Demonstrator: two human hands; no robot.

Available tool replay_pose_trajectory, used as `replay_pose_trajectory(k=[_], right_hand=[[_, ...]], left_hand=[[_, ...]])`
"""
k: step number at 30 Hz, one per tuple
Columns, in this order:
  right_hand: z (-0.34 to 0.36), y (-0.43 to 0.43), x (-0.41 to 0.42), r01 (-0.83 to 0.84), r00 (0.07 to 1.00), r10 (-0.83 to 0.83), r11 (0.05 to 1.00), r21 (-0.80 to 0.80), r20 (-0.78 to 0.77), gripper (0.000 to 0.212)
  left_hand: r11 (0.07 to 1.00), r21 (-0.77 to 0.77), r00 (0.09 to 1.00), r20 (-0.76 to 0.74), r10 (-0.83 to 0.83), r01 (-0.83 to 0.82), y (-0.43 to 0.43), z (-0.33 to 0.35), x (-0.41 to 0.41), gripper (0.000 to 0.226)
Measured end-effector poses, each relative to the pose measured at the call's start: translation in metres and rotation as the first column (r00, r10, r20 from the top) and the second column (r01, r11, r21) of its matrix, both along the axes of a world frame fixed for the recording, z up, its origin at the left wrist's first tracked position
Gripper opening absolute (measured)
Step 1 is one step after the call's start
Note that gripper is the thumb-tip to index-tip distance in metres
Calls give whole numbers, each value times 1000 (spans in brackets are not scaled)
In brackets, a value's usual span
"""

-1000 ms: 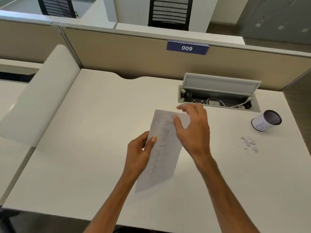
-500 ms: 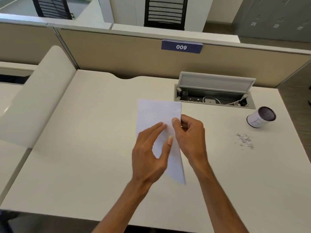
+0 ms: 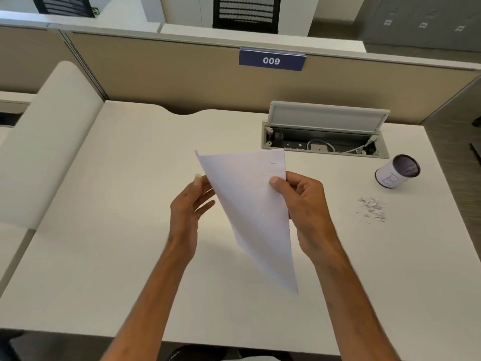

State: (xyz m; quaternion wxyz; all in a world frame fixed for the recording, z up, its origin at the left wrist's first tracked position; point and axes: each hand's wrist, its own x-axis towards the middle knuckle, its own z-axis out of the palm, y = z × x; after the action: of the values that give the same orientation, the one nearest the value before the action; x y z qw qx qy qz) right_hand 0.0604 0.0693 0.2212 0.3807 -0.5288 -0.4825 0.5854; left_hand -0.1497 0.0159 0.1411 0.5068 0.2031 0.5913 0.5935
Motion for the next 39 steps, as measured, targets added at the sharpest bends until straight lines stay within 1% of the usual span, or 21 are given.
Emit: replay_pose_trajectory(k=[2,4,6,8,14,25,26,28,29,31,32,33,34,35,36,37,39], right_hand=[[2,1,3,2,999,-3,999,-33,-32,19],[4,1,6,-3,998,0,999,-54,-65,20],[5,2,7,2,996,-8,998,-68,-86,21],[5,2,8,8,995,-17,997,-81,-101,20],[4,1,12,15,993,-21,999,-51,-114,19],[4,-3,16,-26,993,25,1000,-8,-114,19],[4,-3,16,-33,993,33,999,0,-112,19],[2,-5,16,-42,993,45,999,31,-105,19],[1,-5,16,-39,995,44,998,53,-93,19],[-4,-6,16,-20,999,25,994,111,-47,17],[-7,-6,16,-5,1000,7,990,142,-14,18],[-10,-6,15,14,1000,-18,985,171,23,18],[-12,-6,13,35,997,-48,979,199,57,17],[-13,-7,10,58,993,-79,972,229,83,16],[-14,-8,7,77,989,-108,963,258,105,15],[-14,-9,3,87,984,-126,955,284,123,15],[-15,-13,-4,78,982,-126,949,307,143,14]], left_hand=[[998,55,1000,-23,16,-15,0,-2,0,35],[996,81,999,15,34,-35,0,-1,0,32],[995,92,996,88,35,-43,0,2,1,40],[995,87,993,114,41,-51,0,5,2,44],[989,100,989,115,95,-107,1,8,7,24],[987,92,987,103,125,-134,-1,6,7,20],[986,90,988,84,130,-137,0,6,7,18],[985,77,988,-15,156,-155,2,2,9,19],[984,68,981,-91,173,-167,3,0,11,28],[972,65,931,-278,236,-227,2,-2,19,49],[959,84,889,-360,282,-271,0,1,24,49],[950,114,857,-409,313,-292,-3,7,31,44],[955,136,849,-437,298,-266,-7,13,38,35],[970,155,861,-448,240,-189,-10,19,47,27],[982,171,879,-454,147,-76,-13,25,55,23],[981,186,887,-461,37,56,-17,31,64,23],[946,187,857,-495,-144,266,-24,37,80,37]])
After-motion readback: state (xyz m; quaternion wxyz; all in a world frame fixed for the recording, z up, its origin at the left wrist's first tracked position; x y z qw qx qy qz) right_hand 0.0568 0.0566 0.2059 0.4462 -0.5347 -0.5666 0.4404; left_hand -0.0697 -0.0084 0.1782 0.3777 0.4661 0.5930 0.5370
